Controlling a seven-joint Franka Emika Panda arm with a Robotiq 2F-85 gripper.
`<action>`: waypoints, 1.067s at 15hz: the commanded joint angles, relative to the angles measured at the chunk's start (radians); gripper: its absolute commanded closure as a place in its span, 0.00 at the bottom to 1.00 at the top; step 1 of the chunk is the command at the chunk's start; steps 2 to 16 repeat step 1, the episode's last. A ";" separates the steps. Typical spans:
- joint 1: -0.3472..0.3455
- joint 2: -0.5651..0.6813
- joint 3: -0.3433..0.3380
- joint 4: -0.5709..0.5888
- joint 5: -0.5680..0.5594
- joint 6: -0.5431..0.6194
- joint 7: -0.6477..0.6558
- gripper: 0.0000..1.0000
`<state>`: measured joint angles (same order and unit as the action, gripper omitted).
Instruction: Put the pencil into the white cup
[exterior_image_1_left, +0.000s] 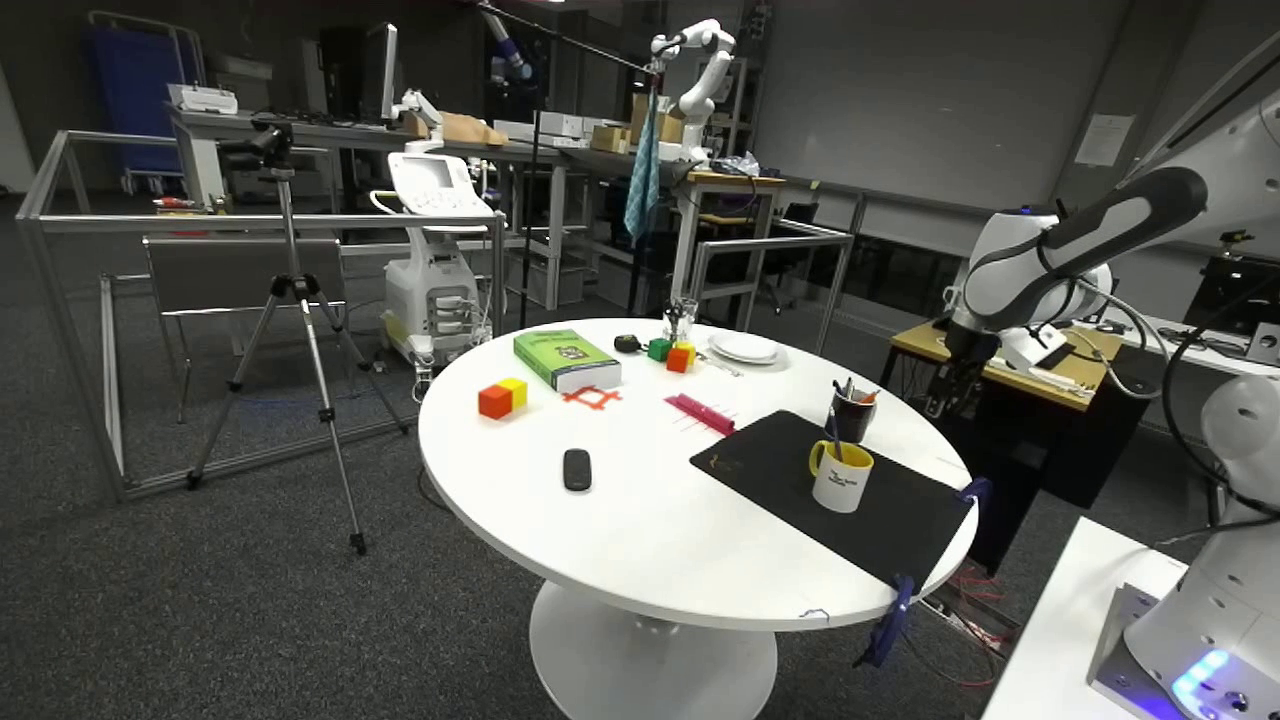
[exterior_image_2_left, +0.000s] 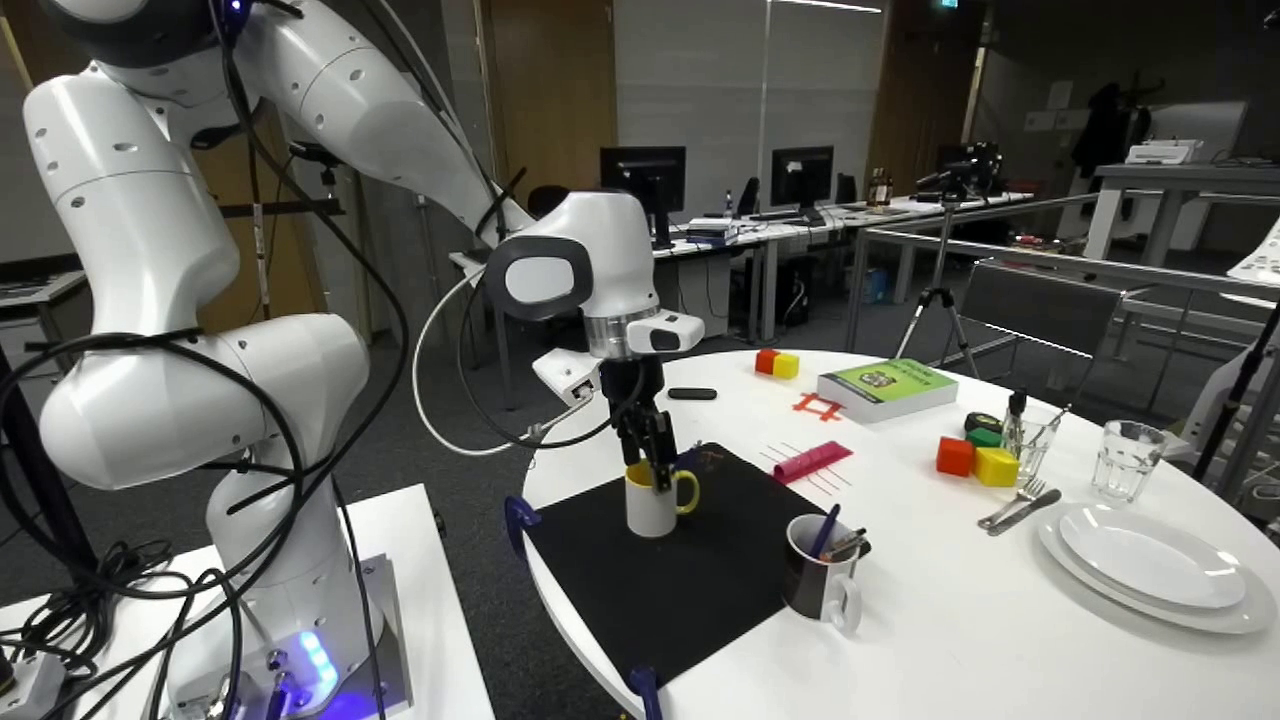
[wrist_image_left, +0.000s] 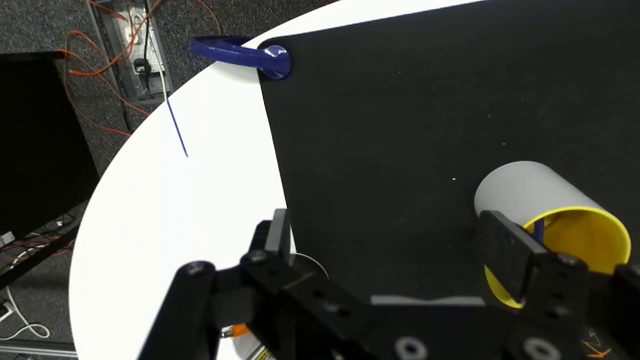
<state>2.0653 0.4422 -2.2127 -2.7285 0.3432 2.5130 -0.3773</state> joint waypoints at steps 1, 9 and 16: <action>-0.034 0.010 0.037 0.004 0.028 -0.003 -0.020 0.00; -0.034 0.010 0.037 0.004 0.028 -0.003 -0.020 0.00; -0.034 0.010 0.037 0.004 0.028 -0.003 -0.020 0.00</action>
